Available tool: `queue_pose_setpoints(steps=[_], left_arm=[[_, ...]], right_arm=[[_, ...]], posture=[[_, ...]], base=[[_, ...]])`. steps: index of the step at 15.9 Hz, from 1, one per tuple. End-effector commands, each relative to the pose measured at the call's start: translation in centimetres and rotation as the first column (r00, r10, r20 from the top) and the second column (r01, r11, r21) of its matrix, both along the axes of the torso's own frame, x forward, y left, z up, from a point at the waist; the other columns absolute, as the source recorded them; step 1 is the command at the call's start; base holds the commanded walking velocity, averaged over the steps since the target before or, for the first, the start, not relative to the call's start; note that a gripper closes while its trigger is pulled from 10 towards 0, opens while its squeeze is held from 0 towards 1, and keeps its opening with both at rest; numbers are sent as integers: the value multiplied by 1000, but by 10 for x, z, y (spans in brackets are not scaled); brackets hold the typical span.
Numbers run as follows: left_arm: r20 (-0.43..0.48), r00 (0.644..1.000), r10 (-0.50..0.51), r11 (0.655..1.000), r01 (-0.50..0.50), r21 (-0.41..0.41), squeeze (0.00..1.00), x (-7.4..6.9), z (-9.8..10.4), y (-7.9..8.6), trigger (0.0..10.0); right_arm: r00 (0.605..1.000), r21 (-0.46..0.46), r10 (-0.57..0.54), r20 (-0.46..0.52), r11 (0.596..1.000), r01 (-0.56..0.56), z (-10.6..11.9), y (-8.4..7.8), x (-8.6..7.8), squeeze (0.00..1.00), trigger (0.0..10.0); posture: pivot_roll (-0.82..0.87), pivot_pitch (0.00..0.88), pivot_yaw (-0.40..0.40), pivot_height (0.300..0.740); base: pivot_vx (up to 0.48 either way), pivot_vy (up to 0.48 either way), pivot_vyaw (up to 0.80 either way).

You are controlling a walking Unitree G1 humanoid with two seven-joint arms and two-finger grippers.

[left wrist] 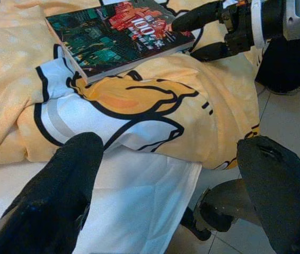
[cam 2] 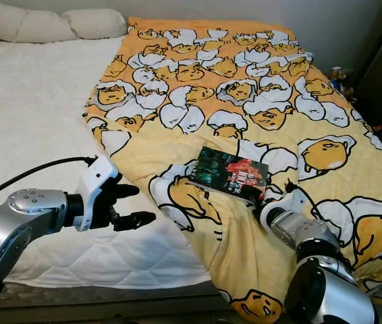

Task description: Clean up the room

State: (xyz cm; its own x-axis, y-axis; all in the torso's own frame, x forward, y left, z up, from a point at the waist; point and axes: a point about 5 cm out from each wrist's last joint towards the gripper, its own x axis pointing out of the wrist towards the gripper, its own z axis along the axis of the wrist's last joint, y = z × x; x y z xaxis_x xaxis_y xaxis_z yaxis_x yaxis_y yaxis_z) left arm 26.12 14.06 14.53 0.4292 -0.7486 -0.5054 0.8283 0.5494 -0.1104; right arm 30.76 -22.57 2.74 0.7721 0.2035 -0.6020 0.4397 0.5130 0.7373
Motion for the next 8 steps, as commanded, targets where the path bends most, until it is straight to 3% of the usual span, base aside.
queue_pose_setpoints(steps=[1, 4, 8], left_arm=[[14, 1000, -23, 1000, 23, 6, 0, 0, 5, -4, 10000], [25, 1000, -19, 1000, 18, 7, 0, 2, 6, -3, 10000], [34, 999, -14, 1000, 14, 6, 0, 3, 9, -1, 10000]], right_arm=[[1000, 3, -1, 6, 1000, 0, 0, 3, 2, 0, 10000], [987, 106, -134, 92, 987, 124, 6, -2, 7, 0, 10000], [971, 179, -143, 191, 978, 109, 18, 1, 16, 0, 10000]], posture=[[34, 0, 5, 740], [41, 0, 9, 740], [47, 0, 15, 740]], base=[[0, 0, 0], [0, 0, 0], [0, 0, 0]])
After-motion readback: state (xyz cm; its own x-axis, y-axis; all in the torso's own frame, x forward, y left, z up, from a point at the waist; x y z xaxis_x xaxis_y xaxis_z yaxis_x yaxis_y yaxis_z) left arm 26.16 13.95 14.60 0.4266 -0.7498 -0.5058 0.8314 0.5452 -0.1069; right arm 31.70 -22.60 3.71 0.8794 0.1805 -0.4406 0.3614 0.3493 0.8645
